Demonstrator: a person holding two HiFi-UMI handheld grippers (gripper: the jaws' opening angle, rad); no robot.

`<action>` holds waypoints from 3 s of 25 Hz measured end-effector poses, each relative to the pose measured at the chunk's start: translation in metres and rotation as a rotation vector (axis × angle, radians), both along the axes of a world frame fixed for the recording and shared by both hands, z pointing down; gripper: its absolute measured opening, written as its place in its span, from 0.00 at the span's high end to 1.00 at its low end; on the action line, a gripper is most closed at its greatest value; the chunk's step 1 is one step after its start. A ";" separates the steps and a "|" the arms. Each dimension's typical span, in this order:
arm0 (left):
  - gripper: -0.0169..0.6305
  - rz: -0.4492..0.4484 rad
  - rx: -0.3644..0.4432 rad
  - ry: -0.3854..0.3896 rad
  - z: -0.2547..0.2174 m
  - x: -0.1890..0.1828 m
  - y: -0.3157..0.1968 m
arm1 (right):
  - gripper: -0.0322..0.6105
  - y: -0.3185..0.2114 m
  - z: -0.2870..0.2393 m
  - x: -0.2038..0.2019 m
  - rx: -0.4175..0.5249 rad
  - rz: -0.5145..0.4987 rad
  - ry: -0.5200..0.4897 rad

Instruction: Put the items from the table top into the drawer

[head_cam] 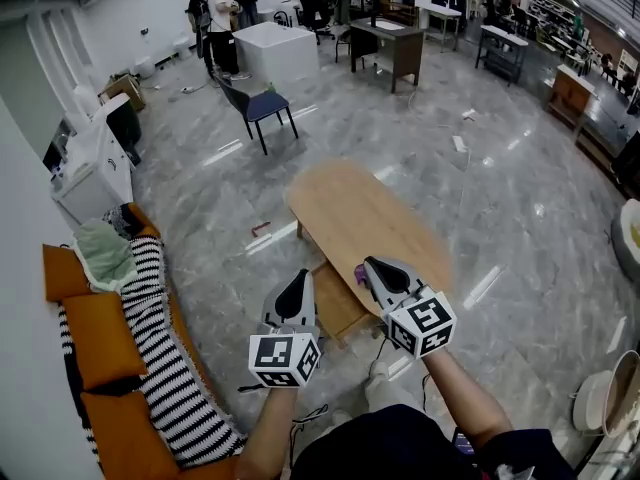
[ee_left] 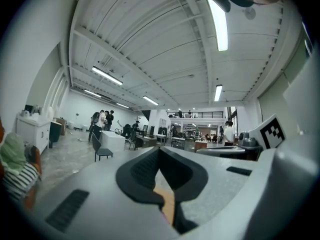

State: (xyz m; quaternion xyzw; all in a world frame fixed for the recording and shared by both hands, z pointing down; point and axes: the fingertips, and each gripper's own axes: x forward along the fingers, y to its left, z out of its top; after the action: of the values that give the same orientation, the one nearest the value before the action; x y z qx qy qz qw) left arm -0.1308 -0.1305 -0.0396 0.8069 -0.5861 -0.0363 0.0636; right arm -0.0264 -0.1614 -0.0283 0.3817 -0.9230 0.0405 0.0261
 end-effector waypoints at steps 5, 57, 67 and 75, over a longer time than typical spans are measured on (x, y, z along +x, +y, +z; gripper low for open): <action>0.98 0.049 -0.003 0.056 0.005 0.019 -0.029 | 0.92 -0.032 0.009 0.019 -0.011 0.020 0.009; 0.98 0.105 0.013 0.031 0.224 0.025 -0.154 | 0.92 -0.154 0.231 0.064 0.027 0.100 0.050; 0.98 0.109 0.026 0.024 0.282 0.021 -0.159 | 0.92 -0.164 0.284 0.063 0.048 0.112 0.050; 0.98 0.086 0.038 -0.011 0.343 0.015 -0.164 | 0.92 -0.181 0.341 0.064 0.058 0.108 0.035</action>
State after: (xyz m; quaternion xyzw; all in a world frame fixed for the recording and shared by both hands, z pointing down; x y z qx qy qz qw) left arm -0.1157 -0.2944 0.3039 0.8326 -0.5505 -0.0401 0.0465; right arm 0.0379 -0.3419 0.3125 0.4321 -0.9013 0.0084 0.0291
